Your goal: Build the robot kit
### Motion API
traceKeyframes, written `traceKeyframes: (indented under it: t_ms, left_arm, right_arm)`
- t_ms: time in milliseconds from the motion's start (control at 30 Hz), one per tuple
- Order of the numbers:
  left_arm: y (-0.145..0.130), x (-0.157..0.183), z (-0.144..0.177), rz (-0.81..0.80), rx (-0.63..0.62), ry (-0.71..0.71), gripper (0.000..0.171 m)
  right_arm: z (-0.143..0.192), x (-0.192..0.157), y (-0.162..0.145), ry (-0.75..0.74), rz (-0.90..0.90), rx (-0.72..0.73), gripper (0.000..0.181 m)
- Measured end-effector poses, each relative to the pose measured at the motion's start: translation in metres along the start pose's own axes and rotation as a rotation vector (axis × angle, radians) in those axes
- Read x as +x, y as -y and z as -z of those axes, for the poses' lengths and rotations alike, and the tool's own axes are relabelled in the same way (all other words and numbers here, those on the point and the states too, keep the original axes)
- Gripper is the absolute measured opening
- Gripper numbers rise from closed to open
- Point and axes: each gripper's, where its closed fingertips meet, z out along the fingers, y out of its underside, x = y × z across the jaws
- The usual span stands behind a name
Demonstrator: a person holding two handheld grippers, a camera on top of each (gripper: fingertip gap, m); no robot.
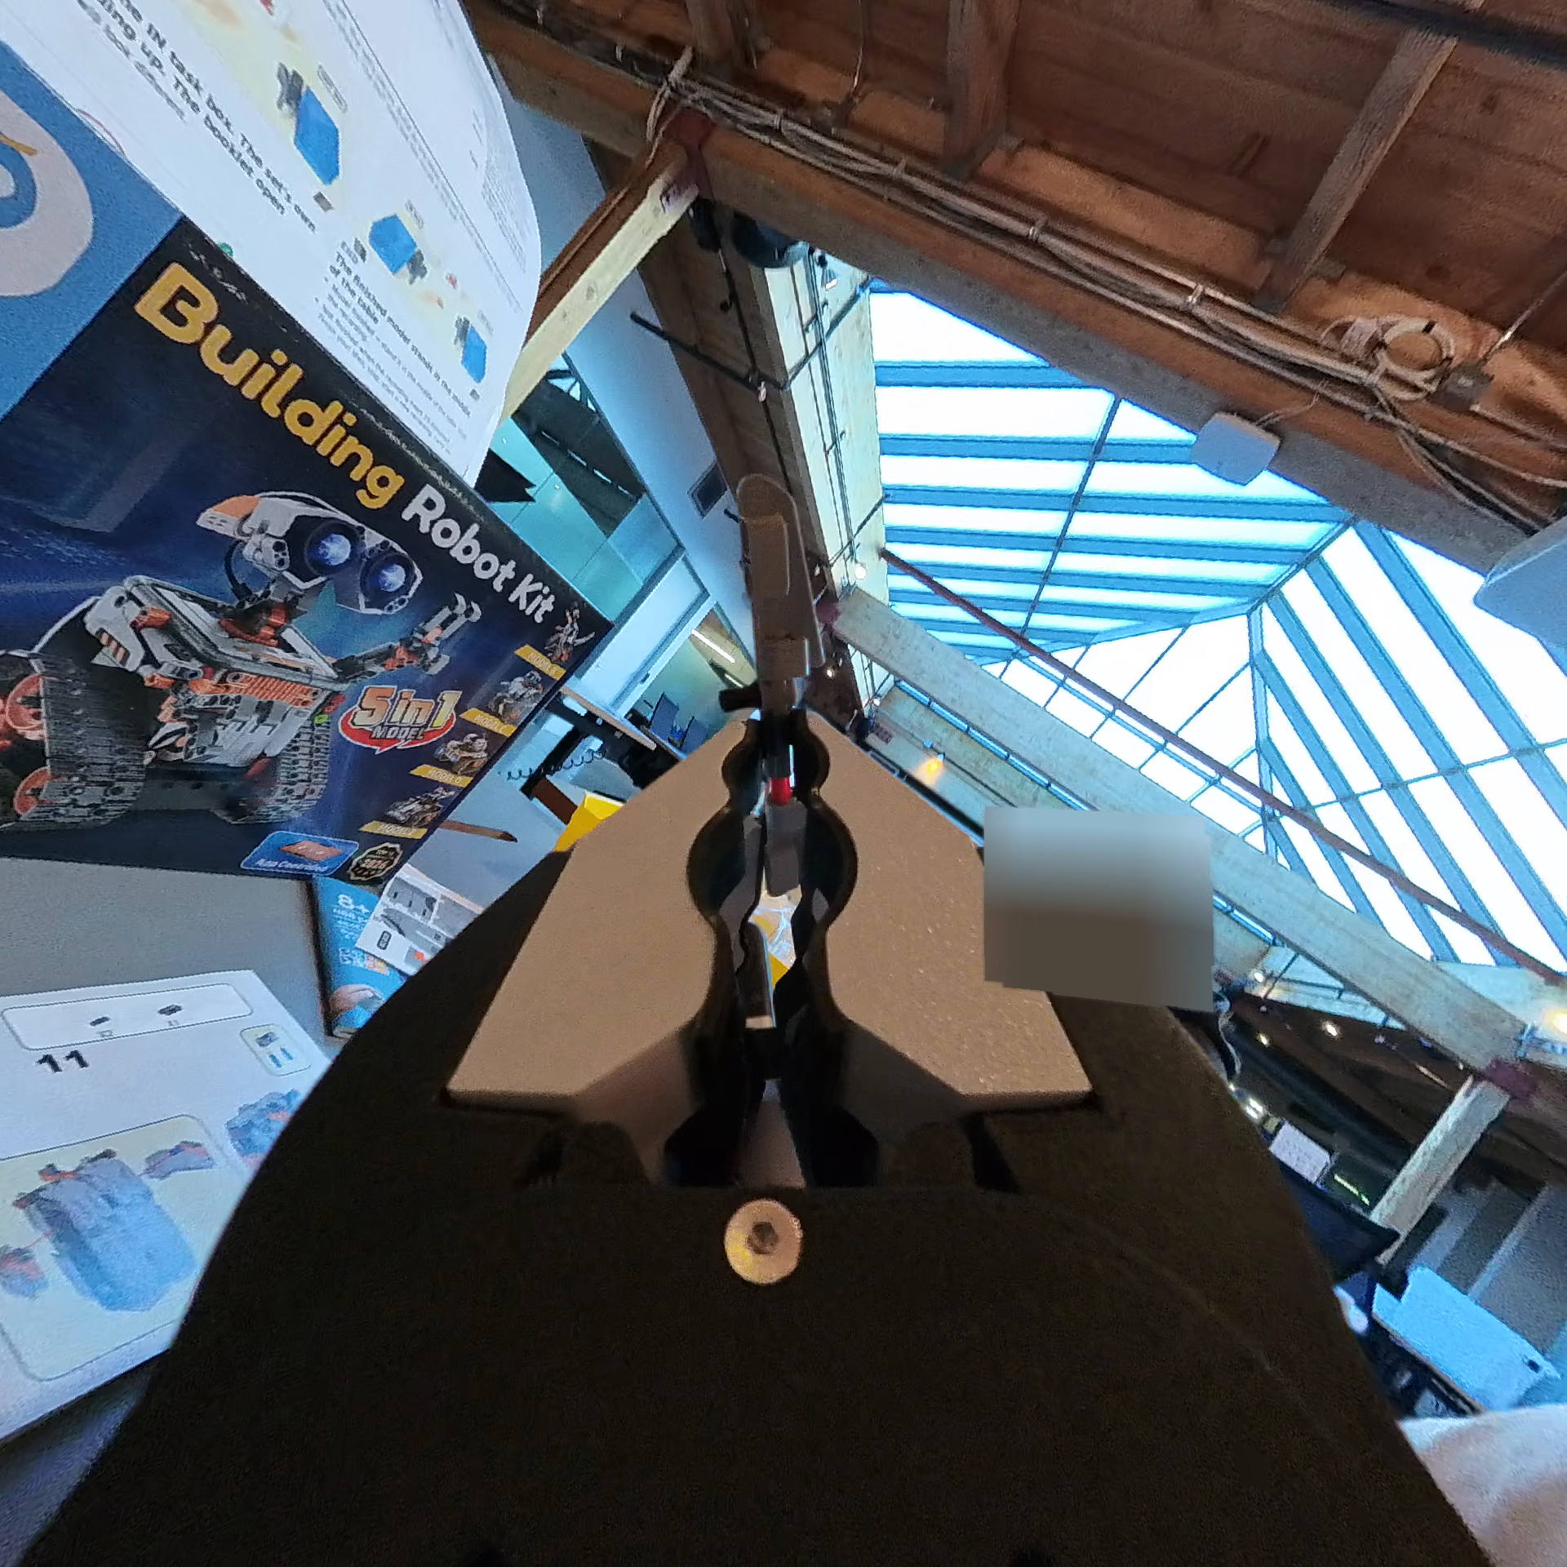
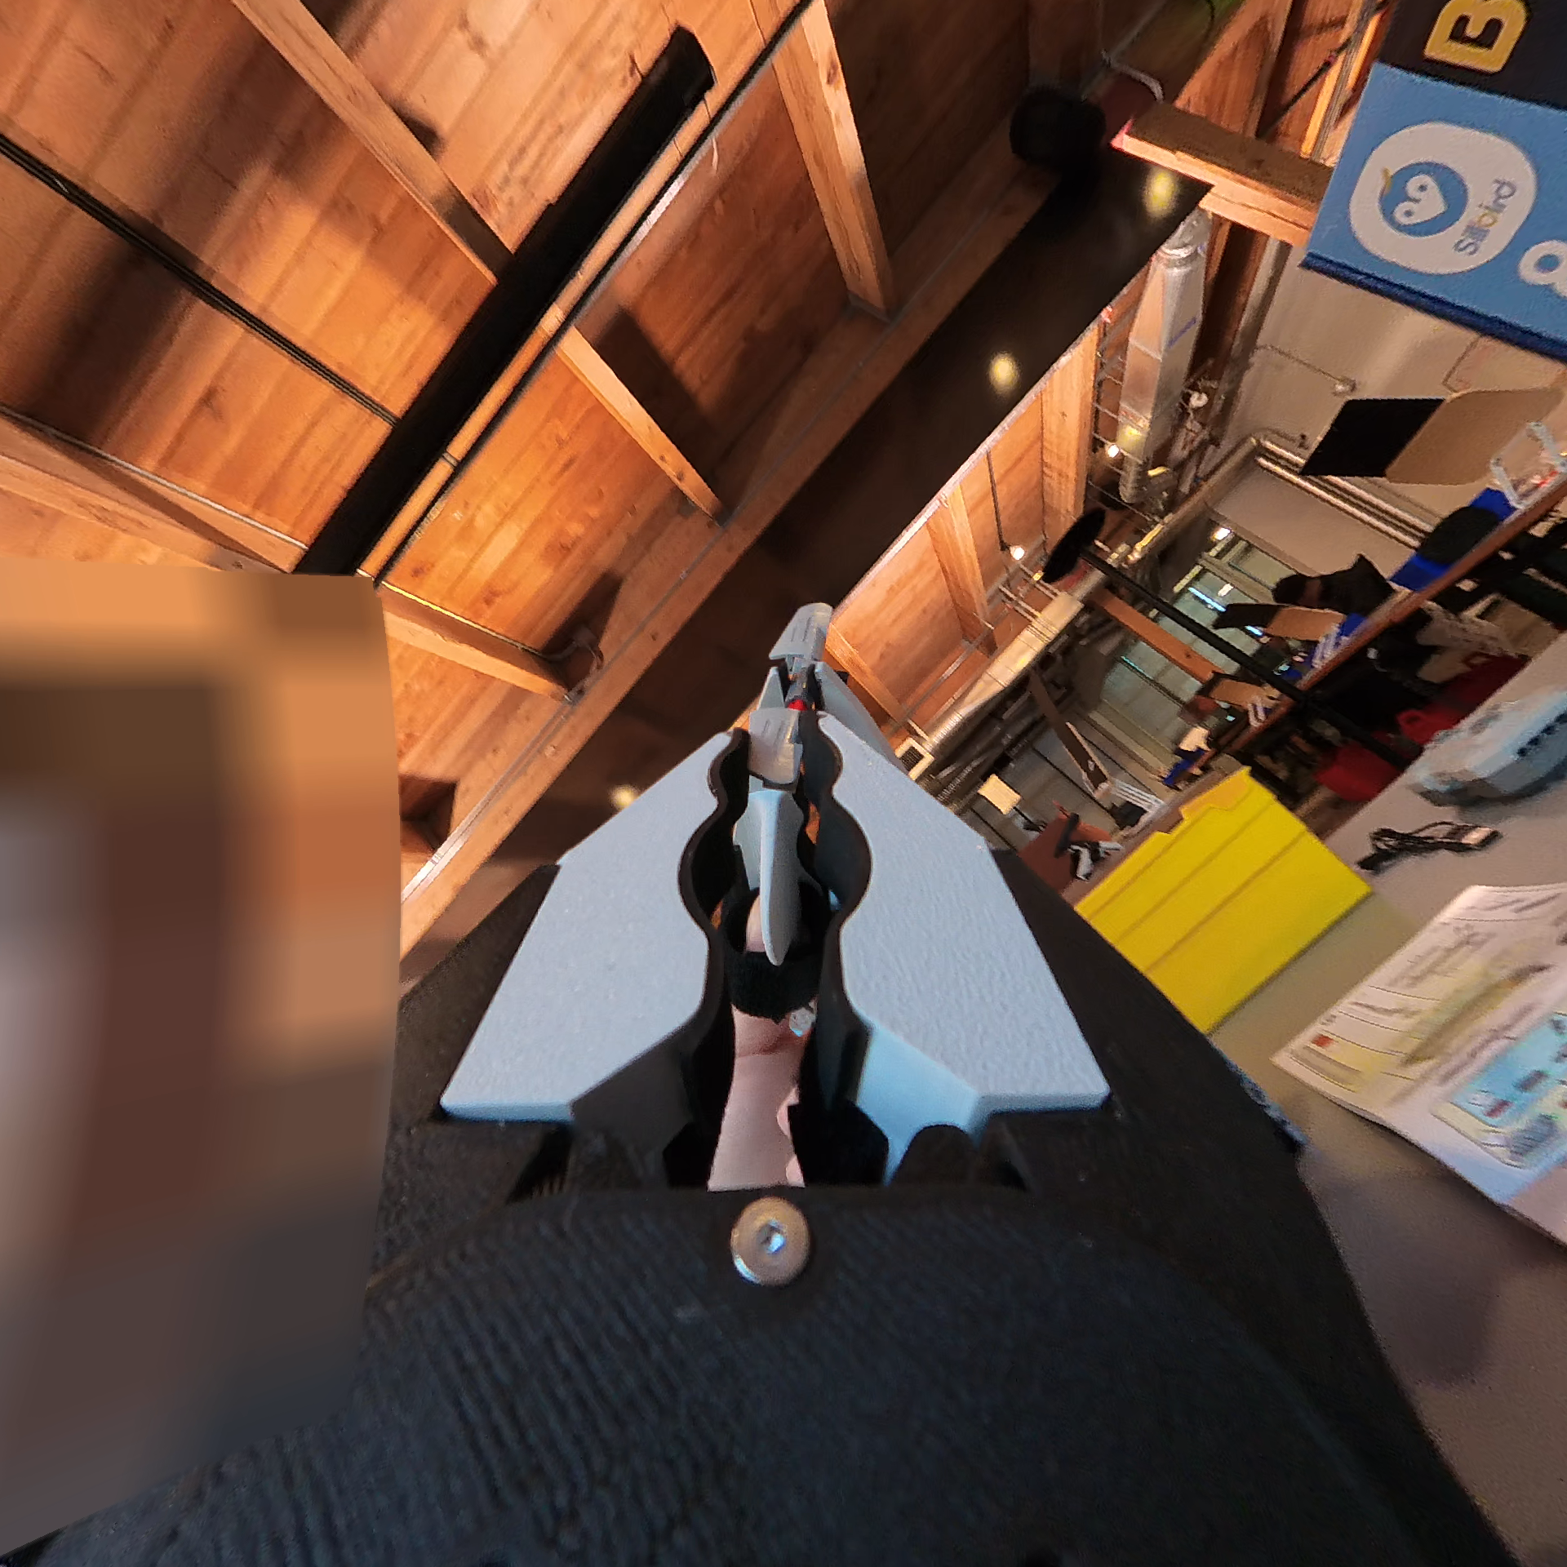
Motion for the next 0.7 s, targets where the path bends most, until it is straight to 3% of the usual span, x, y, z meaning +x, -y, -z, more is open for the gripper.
traceKeyframes:
  t_ms: [200,700]
  left_arm:
    - [-0.0007,-0.0045,0.0009,0.022,0.009,0.014,0.005]
    - [-0.002,0.0009,0.0005,0.012,0.025,0.016,0.005]
  right_arm:
    - [0.0011,0.0041,-0.0005,0.012,-0.066,0.064,0.011]
    - [0.001,-0.0014,-0.0002,0.032,-0.004,0.096,0.011]
